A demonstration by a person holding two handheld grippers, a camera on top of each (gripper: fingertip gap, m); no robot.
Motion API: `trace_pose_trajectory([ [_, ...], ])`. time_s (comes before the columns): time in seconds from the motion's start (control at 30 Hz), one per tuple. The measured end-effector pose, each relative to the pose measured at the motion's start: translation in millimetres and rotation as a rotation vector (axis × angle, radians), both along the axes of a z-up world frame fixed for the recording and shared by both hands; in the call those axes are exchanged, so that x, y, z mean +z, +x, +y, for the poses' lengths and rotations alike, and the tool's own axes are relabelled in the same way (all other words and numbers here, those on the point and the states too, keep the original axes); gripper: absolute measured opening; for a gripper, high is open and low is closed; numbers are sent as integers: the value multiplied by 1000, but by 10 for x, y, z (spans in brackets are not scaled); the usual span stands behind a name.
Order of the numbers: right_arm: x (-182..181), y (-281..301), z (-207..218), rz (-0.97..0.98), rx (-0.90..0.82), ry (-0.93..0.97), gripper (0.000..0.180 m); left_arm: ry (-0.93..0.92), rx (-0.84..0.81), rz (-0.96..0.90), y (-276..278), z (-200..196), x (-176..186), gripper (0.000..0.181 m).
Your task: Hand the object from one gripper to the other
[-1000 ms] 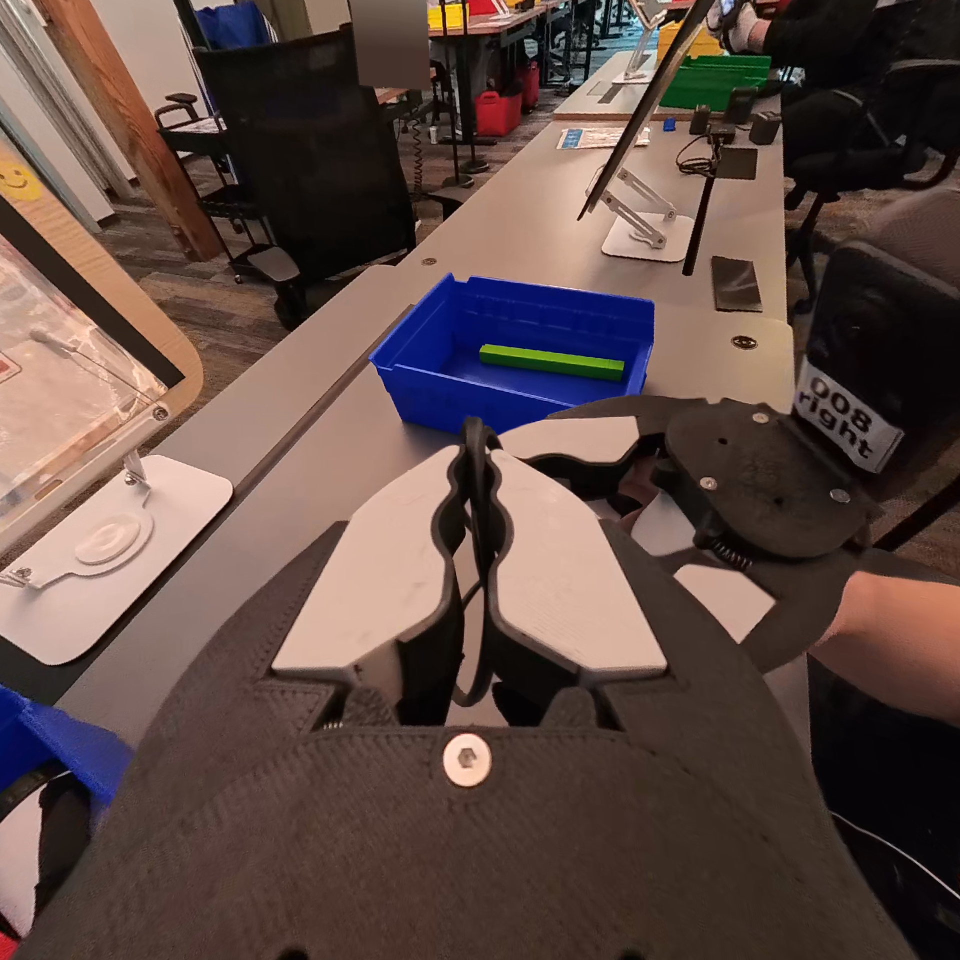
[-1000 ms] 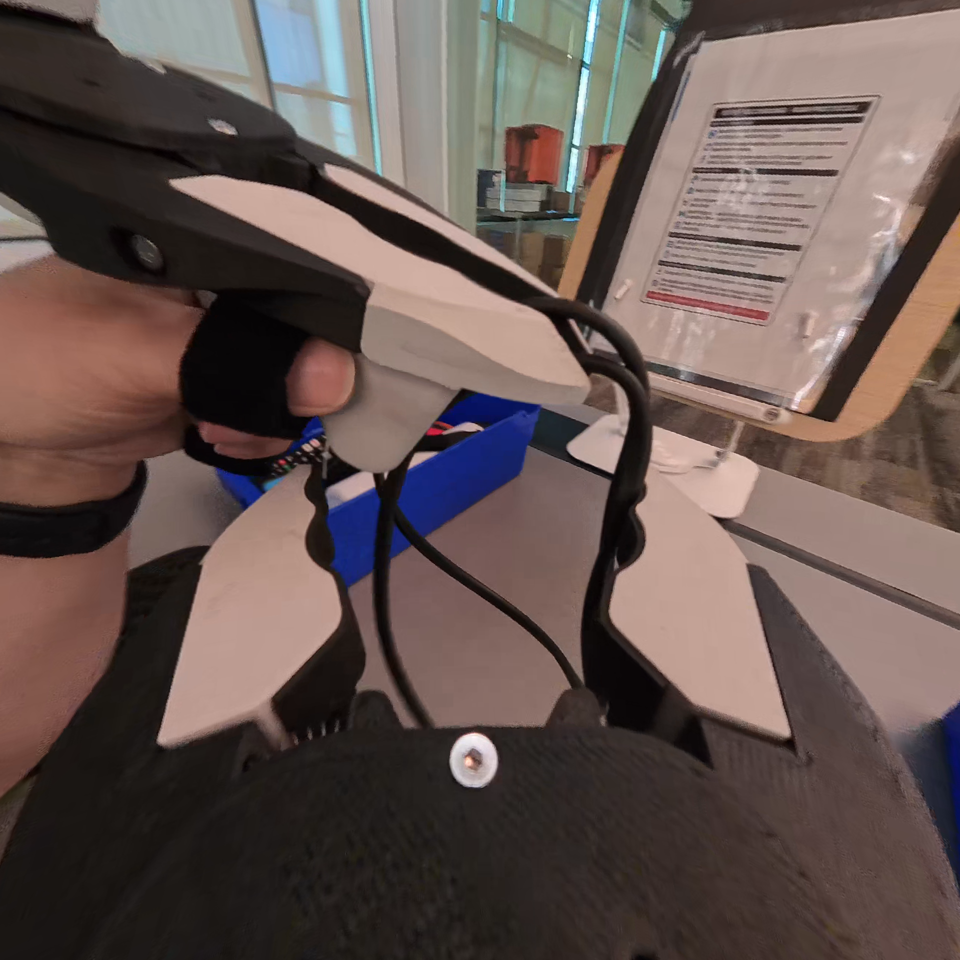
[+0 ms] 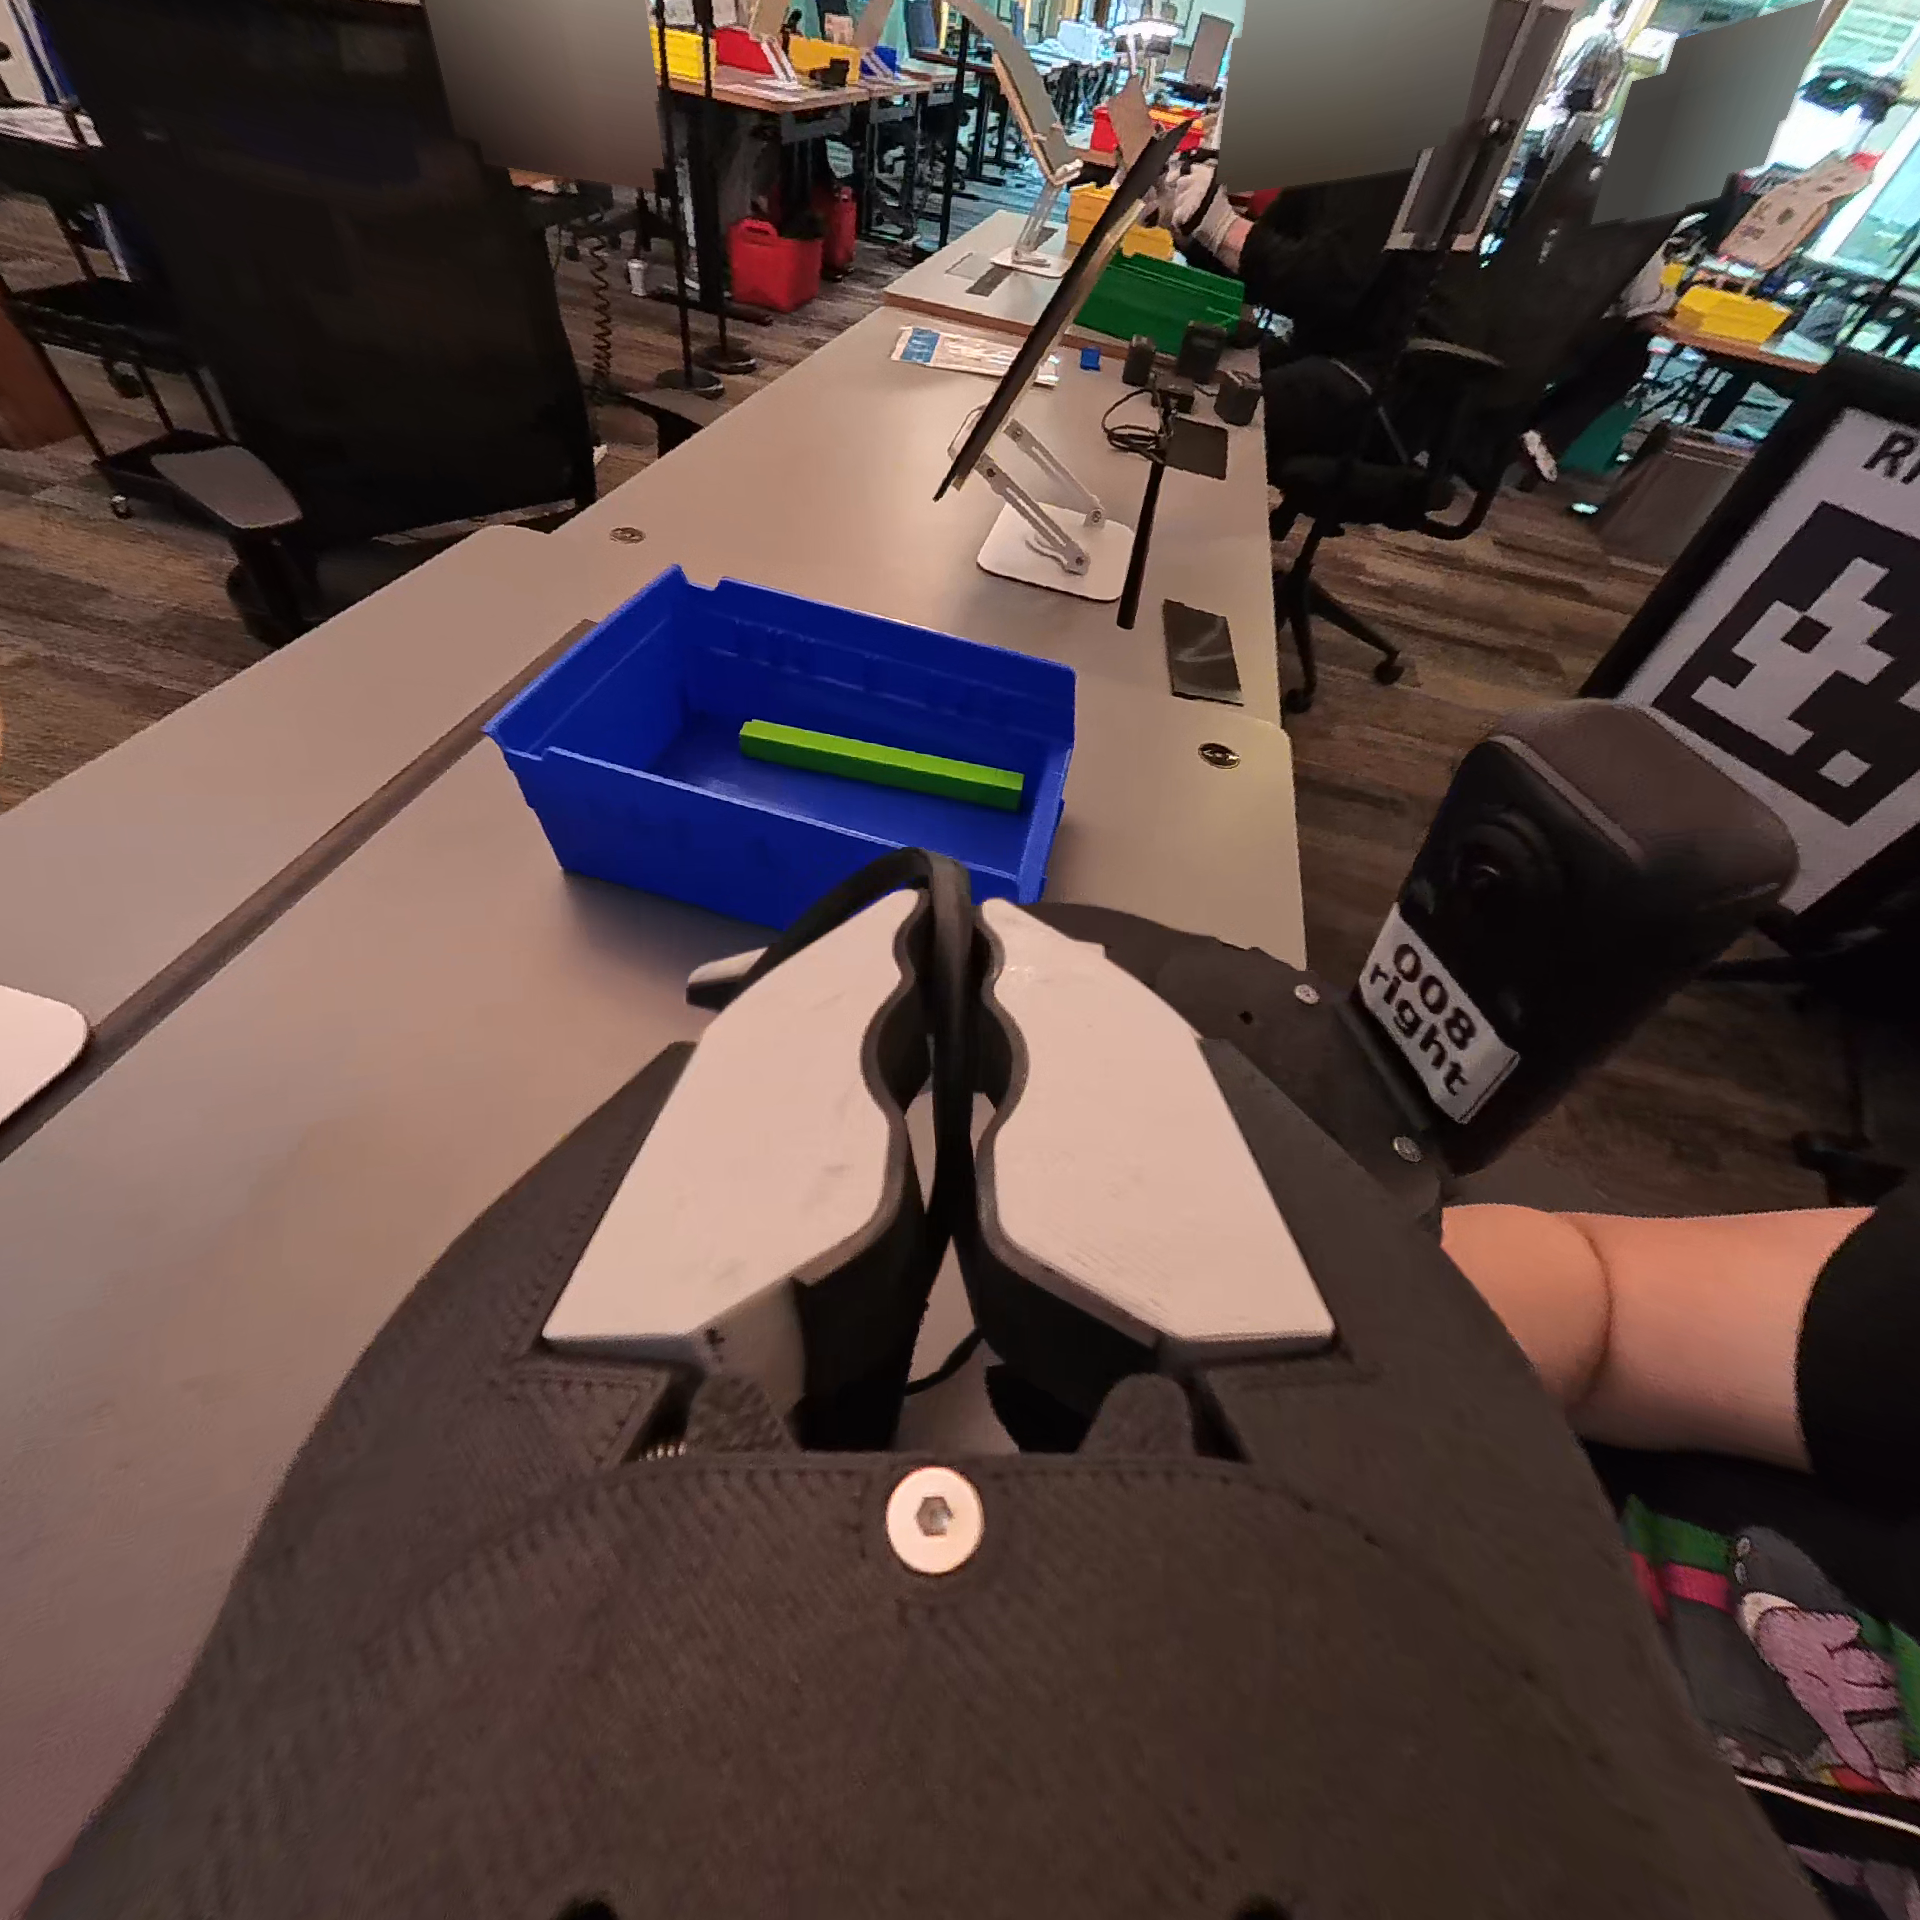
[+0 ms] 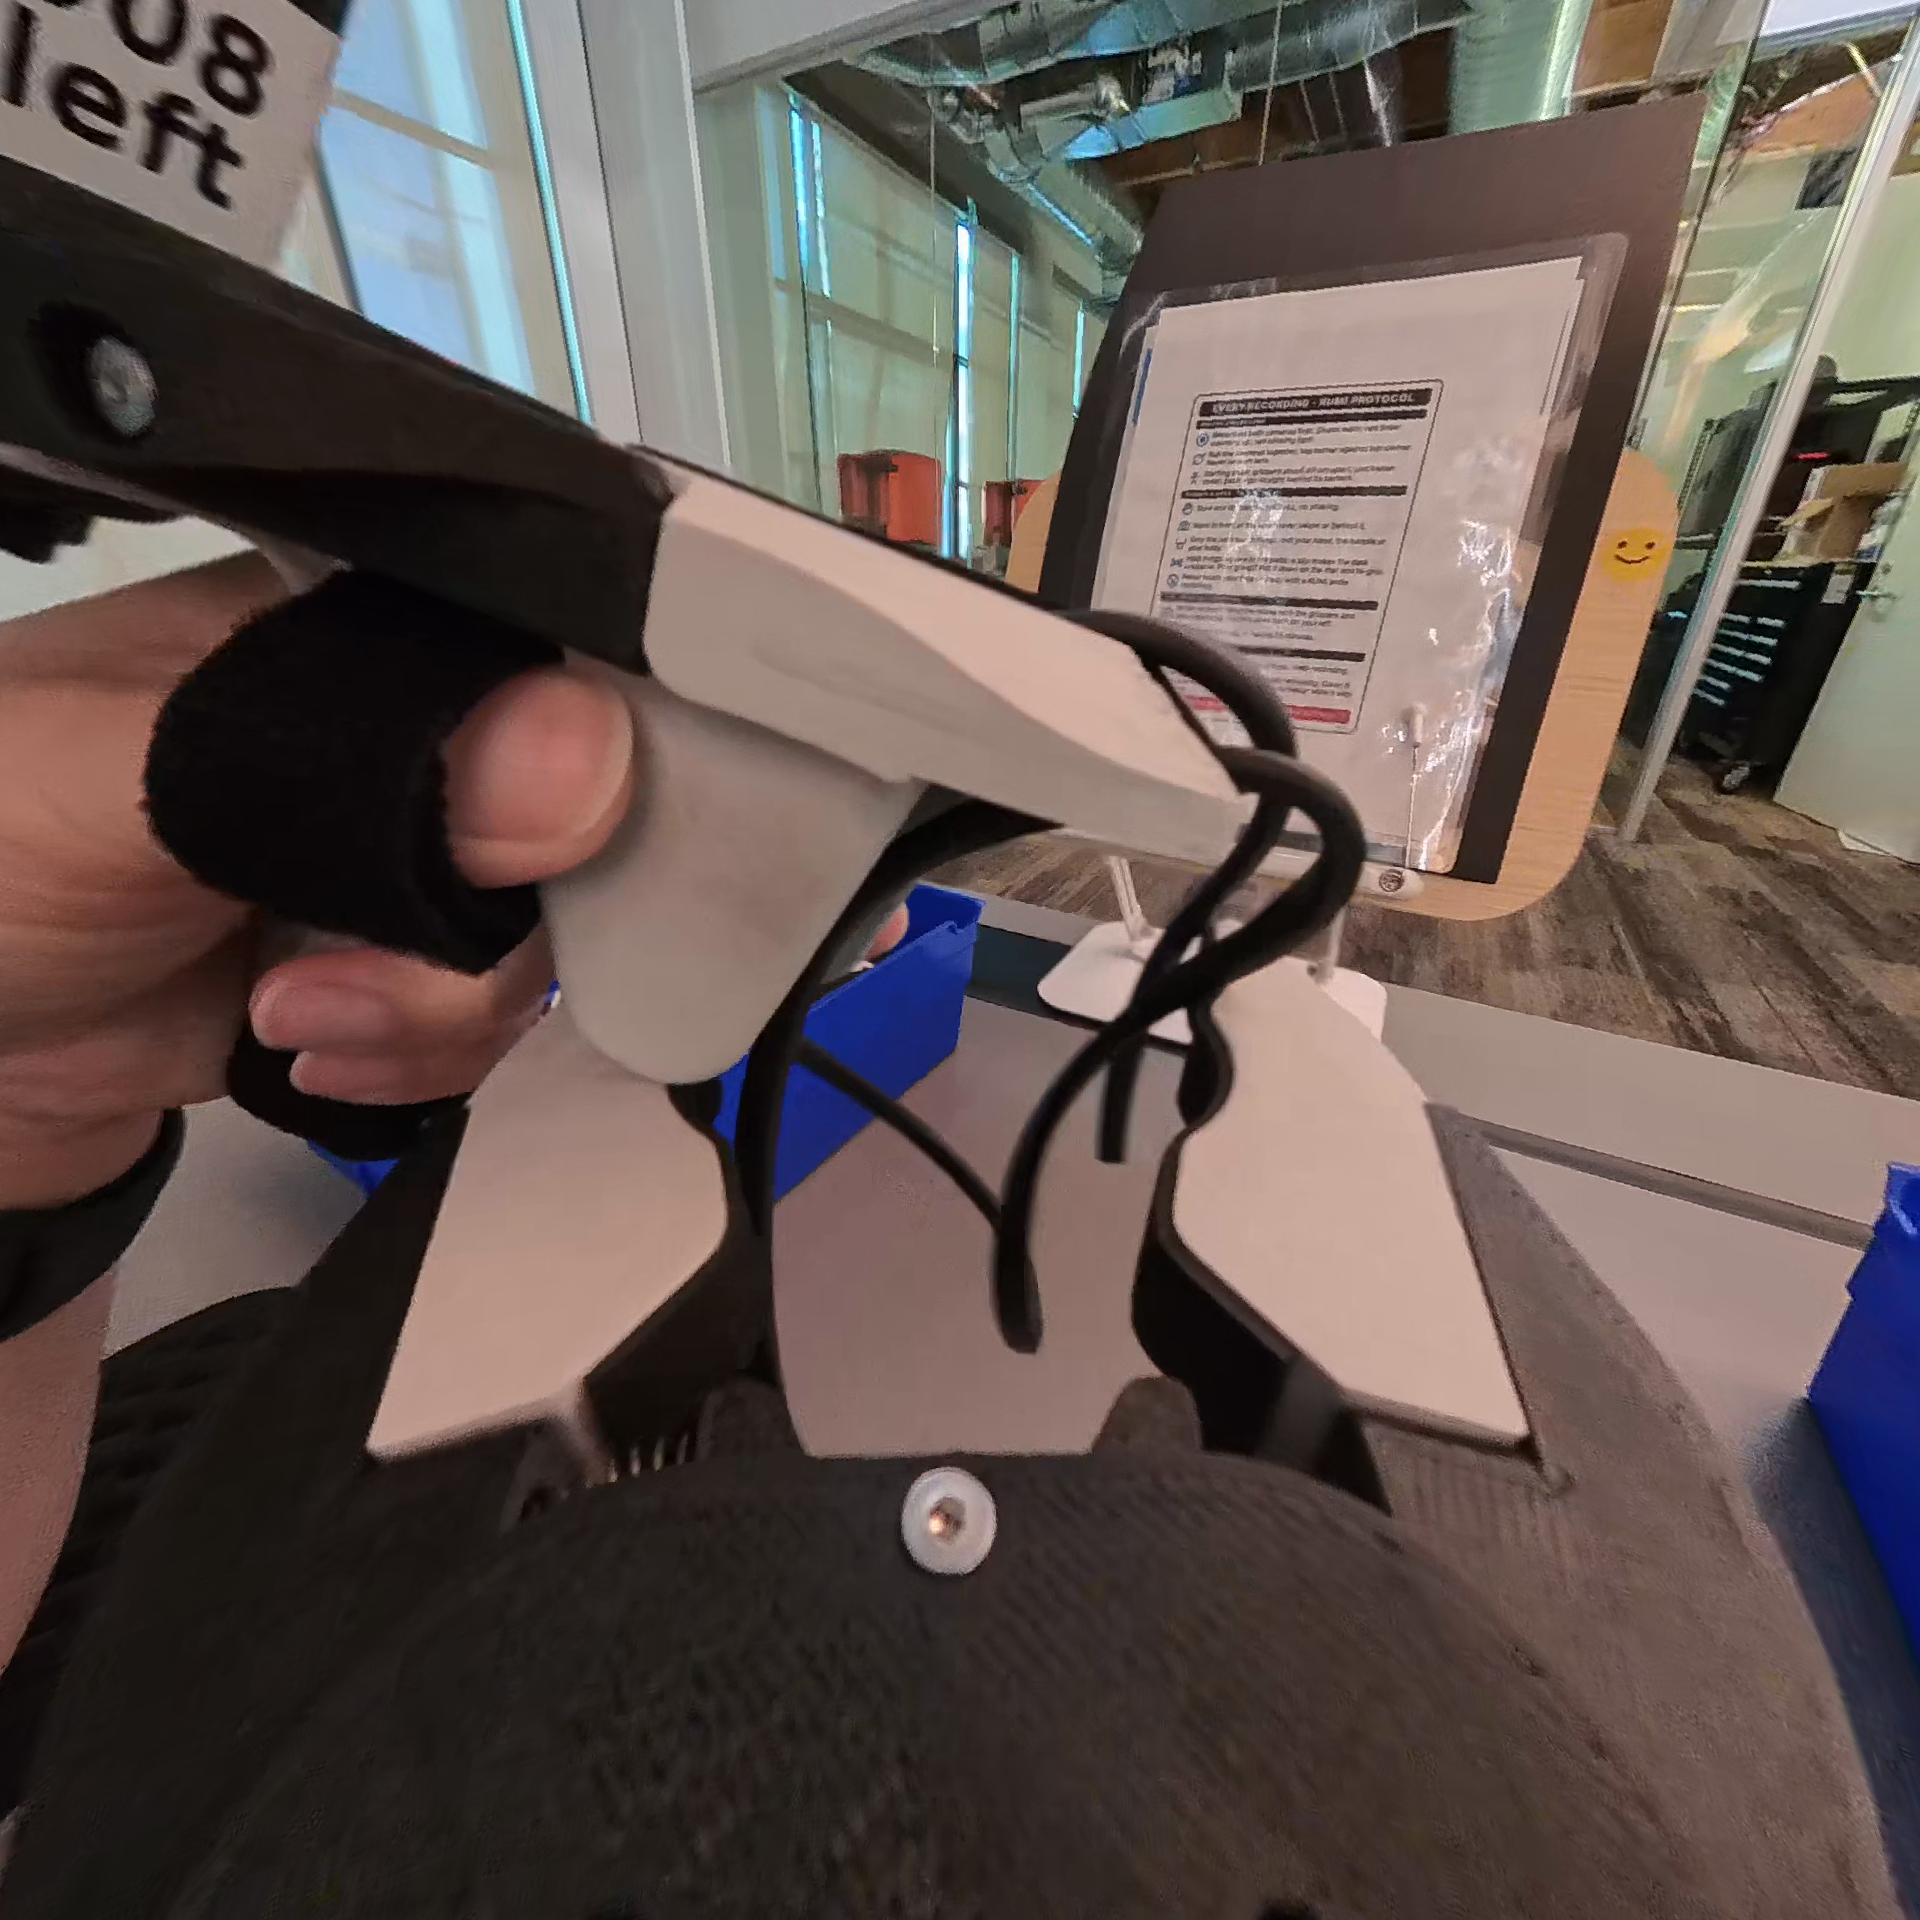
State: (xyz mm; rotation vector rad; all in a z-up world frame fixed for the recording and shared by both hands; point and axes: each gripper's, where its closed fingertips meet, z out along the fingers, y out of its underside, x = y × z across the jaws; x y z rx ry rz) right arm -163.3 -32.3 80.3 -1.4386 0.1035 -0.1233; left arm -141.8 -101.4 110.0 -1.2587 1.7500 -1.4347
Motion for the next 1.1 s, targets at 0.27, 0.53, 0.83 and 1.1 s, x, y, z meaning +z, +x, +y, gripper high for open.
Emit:
trace_pose_trajectory([
  [0.27,25,-240,-12,-79,121,22,35,-88,-71,-33,-47,-52,99,3],
  [0.53,3,-298,-32,-120,159,-6,24,-145,-127,-52,-102,-44,163,4],
  [0.83,-101,-317,-96,4,347,-78,9,-113,-84,-93,-156,139,246,30],
  [1.1,-36,230,-325,478,570,37,9,26,14,-216,-131,268,357,56],
])
